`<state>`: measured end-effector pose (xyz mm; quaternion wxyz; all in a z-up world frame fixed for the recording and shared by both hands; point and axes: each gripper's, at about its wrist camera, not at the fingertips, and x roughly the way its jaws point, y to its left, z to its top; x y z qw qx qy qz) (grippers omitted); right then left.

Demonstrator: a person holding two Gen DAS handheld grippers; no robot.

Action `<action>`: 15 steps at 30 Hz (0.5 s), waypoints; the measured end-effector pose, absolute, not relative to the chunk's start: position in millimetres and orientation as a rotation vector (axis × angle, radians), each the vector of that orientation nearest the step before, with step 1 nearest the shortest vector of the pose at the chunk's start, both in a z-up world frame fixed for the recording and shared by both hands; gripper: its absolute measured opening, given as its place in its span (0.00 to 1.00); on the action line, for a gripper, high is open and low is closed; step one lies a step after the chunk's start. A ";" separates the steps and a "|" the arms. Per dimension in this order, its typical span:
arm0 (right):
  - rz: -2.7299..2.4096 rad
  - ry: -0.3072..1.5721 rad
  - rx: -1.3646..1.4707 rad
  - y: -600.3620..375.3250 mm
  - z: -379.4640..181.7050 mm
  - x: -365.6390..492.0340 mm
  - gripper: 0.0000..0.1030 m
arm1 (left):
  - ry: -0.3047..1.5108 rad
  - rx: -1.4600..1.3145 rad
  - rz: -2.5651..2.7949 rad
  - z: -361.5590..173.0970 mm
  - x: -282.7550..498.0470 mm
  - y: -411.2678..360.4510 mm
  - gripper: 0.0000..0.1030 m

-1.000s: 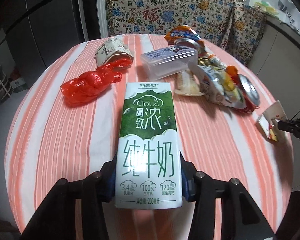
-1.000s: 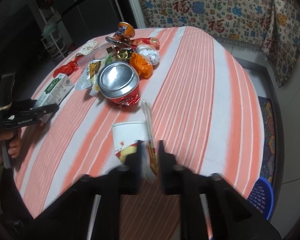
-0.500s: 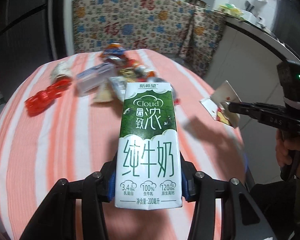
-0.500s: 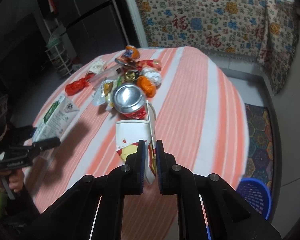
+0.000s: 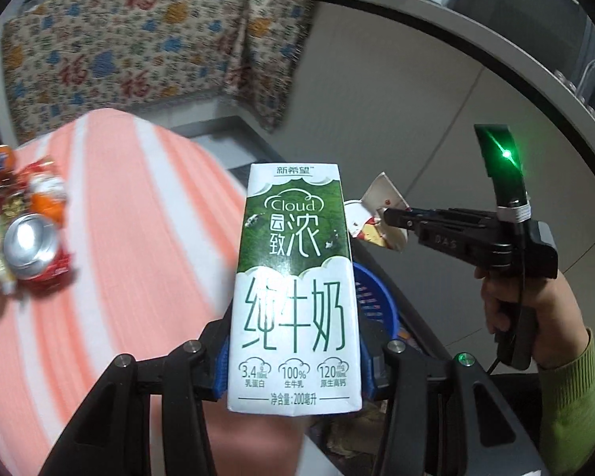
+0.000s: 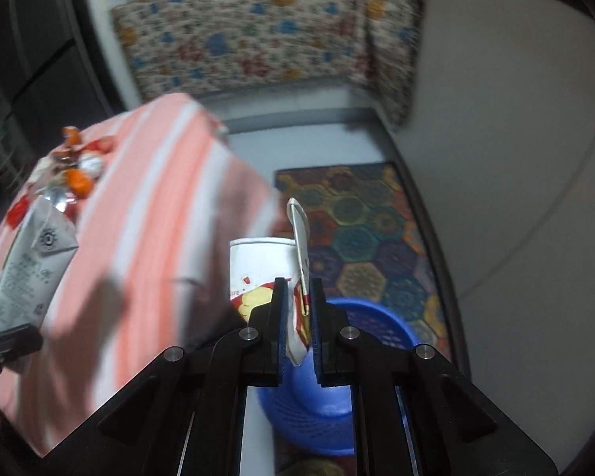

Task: Collect trash
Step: 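Carry the carton with the left tool while the right tool carries the cup to the blue basket, then open the left tool over the basket while the right tool releases the cup into it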

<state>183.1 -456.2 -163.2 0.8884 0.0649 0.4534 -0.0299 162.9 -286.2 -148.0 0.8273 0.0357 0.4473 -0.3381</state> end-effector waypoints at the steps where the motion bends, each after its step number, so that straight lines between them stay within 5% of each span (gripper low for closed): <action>1: -0.082 0.955 0.147 -465.3 -166.5 181.7 0.09 | 0.964 0.083 -0.732 -153.2 165.4 -302.9 0.47; 15: -0.232 1.085 0.216 -530.8 -196.2 172.8 0.09 | 1.089 0.121 -0.785 -214.5 193.6 -394.7 0.47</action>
